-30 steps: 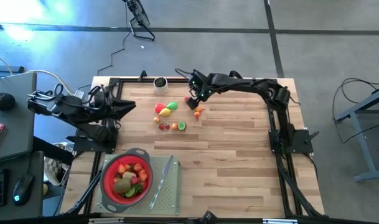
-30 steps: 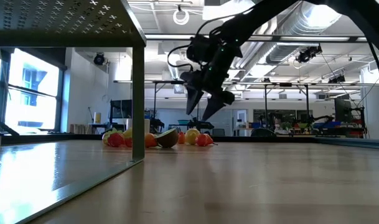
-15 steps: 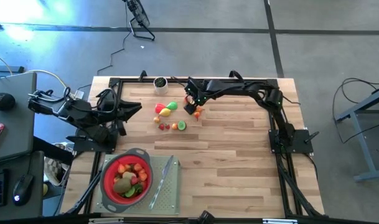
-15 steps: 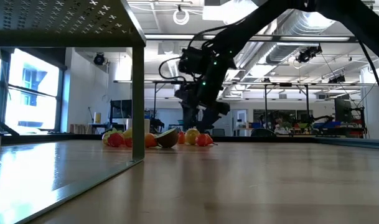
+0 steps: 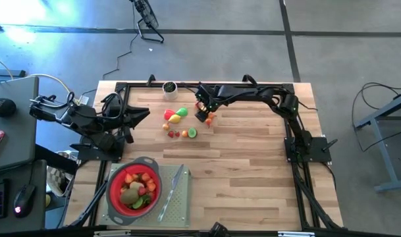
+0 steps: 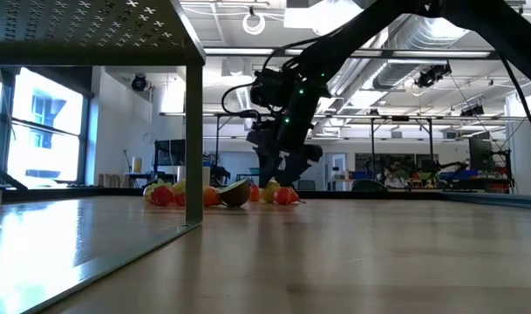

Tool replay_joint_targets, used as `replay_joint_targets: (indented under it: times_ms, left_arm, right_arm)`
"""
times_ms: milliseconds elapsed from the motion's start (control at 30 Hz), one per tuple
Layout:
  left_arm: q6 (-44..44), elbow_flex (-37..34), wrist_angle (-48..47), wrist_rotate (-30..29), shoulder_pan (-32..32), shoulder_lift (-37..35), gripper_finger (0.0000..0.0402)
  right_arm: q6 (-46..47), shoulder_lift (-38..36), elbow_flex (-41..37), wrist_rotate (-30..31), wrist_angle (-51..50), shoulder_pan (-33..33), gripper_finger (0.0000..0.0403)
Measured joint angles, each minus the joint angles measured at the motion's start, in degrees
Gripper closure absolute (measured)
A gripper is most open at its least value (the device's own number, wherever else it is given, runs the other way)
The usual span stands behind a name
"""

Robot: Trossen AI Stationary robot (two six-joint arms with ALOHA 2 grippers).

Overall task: Pick & Place Fruit
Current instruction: Put the lemon into the red strainer bowl on the shelf

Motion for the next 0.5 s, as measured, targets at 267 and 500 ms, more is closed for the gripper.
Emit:
replay_joint_targets:
  times_ms: [267, 500]
  left_arm:
    - [0.3, 0.0, 0.0, -0.1, 0.0, 0.0, 0.0350]
    - [0.4, 0.0, 0.0, -0.1, 0.0, 0.0, 0.0350]
  right_arm:
    - [-3.6, 0.0, 0.0, 1.1, -0.5, 0.1, 0.0089]
    - [-7.9, 0.0, 0.0, -0.6, -0.5, 0.1, 0.0089]
